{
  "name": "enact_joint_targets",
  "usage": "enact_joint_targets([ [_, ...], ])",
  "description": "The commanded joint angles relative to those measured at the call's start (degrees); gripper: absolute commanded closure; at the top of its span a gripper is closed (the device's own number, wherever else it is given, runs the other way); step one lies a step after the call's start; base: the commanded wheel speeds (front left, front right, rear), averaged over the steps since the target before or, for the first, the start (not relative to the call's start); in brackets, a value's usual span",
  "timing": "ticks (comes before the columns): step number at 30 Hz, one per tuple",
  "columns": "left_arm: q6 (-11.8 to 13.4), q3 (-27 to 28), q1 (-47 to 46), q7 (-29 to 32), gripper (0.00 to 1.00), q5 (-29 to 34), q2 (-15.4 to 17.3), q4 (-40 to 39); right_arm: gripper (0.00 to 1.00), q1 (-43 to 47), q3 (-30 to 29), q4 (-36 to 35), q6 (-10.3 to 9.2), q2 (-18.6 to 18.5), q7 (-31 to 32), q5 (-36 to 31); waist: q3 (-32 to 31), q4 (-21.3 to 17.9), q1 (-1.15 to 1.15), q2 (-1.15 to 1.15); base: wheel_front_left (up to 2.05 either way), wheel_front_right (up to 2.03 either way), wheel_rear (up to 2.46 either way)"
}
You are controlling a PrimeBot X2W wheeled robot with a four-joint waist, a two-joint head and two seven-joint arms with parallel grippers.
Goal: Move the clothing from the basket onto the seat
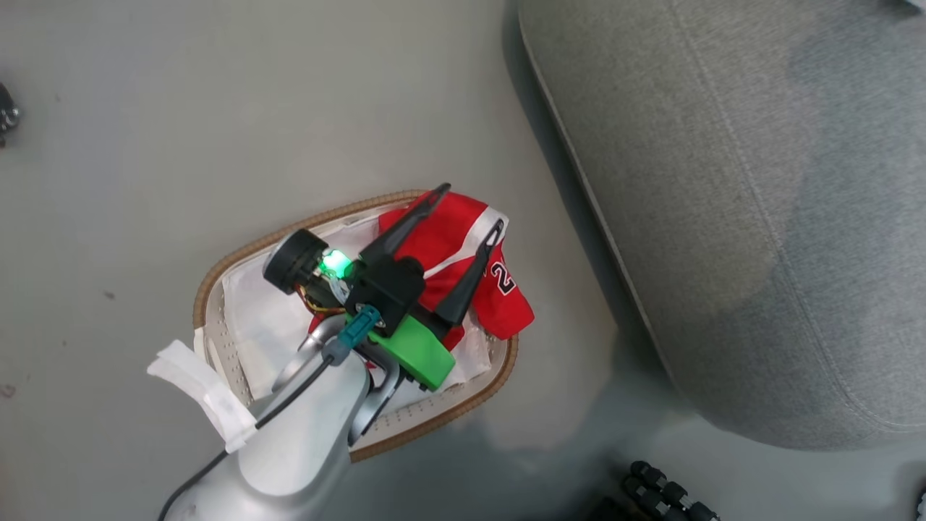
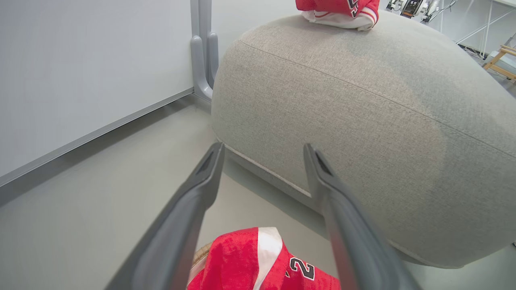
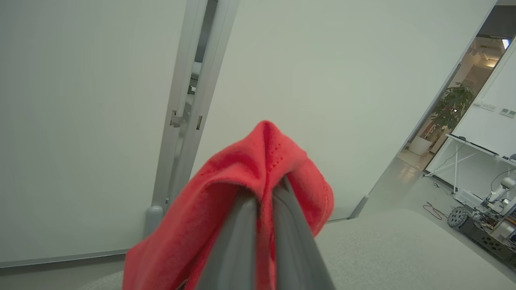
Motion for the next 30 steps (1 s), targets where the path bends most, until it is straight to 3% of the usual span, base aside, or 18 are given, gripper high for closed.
enact_joint_targets([
  [1, 0.15, 0.35, -1.54, -0.02, 0.00, 0.68, 0.76, -0.27, 1.00, 2.16, -0.95, 0.66, -0.08, 0.74, -0.25, -0.61, 3.25, 1.80, -0.01, 0.00, 0.00, 0.00, 0.00],
  [13, 1.27, 1.07, -2.55, 0.15, 0.00, 0.53, 2.72, -0.51, 1.00, 11.84, -6.02, 4.92, -0.08, 6.51, -0.27, -3.07, 6.23, 0.66, -0.01, 0.00, 0.00, 0.00, 0.00],
  [14, 1.32, 1.09, -2.41, 0.17, 0.00, 0.40, 2.90, -0.46, 0.78, 12.37, -6.25, 4.75, -0.08, 7.01, -0.27, -3.23, 6.21, 0.48, -0.01, 0.00, 0.00, 0.00, 0.00],
  [15, 1.34, 1.10, -2.29, 0.17, 0.00, 0.26, 3.01, -0.40, 0.67, 12.81, -6.38, 4.51, -0.08, 7.39, -0.27, -3.34, 6.14, 0.34, -0.01, 0.00, 0.00, 0.00, 0.00],
  [16, 1.43, 1.17, -2.15, 0.18, 0.00, 0.08, 3.13, -0.30, 0.01, 13.32, -6.47, 4.09, -0.08, 7.82, -0.27, -3.44, 6.00, 0.15, -0.01, 0.00, 0.00, 0.00, 0.00],
  [30, 2.14, 2.79, -0.81, 0.00, 0.00, -2.27, 0.86, 0.17, 0.00, 26.10, -5.72, -3.92, -0.08, 10.91, -0.22, -4.22, -1.00, 0.99, -0.01, 0.00, 0.00, 0.00, 0.00],
])
